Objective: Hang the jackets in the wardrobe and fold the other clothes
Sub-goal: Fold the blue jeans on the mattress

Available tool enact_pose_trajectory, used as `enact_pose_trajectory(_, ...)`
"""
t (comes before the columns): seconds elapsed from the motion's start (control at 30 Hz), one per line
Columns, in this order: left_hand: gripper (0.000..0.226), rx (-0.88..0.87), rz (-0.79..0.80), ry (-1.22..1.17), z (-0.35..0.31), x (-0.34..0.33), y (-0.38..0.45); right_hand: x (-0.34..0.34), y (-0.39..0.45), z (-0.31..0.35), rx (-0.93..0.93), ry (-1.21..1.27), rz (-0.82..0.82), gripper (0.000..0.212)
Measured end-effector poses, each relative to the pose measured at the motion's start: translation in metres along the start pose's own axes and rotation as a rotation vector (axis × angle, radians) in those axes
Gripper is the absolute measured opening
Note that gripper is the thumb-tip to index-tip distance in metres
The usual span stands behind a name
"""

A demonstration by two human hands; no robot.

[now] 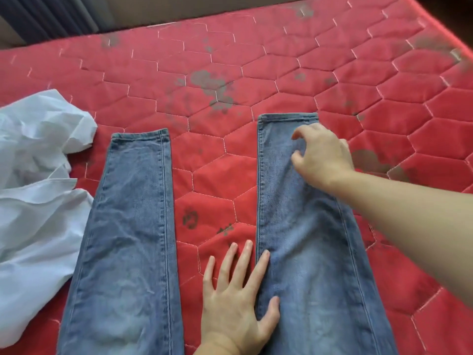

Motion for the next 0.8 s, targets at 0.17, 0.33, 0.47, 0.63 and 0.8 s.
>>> enact_pose_trajectory(0.17,0.085,0.013,-0.027,-0.031,-0.001,-0.002,0.001,-0.023,0.031,-0.012,-0.186,-0.097,0.164,0.072)
enact_pose_trajectory(0.33,0.087,0.007,-0.059,-0.042,0.000,-0.002,0.001,-0.031,0.047,-0.035,-0.648,0.324,0.049,0.063)
enact_pose_trajectory(0.47,0.083,0.018,-0.025,-0.027,0.001,-0.002,0.000,-0.030,0.049,-0.030,-0.602,0.659,0.000,0.024)
enact_pose_trajectory(0.63,0.073,0.030,0.020,0.028,0.002,0.001,0.001,0.011,0.010,-0.011,-0.369,0.680,-0.135,0.003)
enact_pose_trajectory(0.8,0.076,0.076,0.147,0.074,0.001,0.001,0.000,0.038,-0.124,-0.016,-0.061,0.511,-0.150,0.005)
Point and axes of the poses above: each hand's wrist, its own y-axis towards the middle knuckle, its own x-axis out of the back of the hand, z = x × y, the point moved 5 cm from there along y, towards the middle knuckle, and after that the axes turned 5 degrees about -z, right-handed, at the moved point
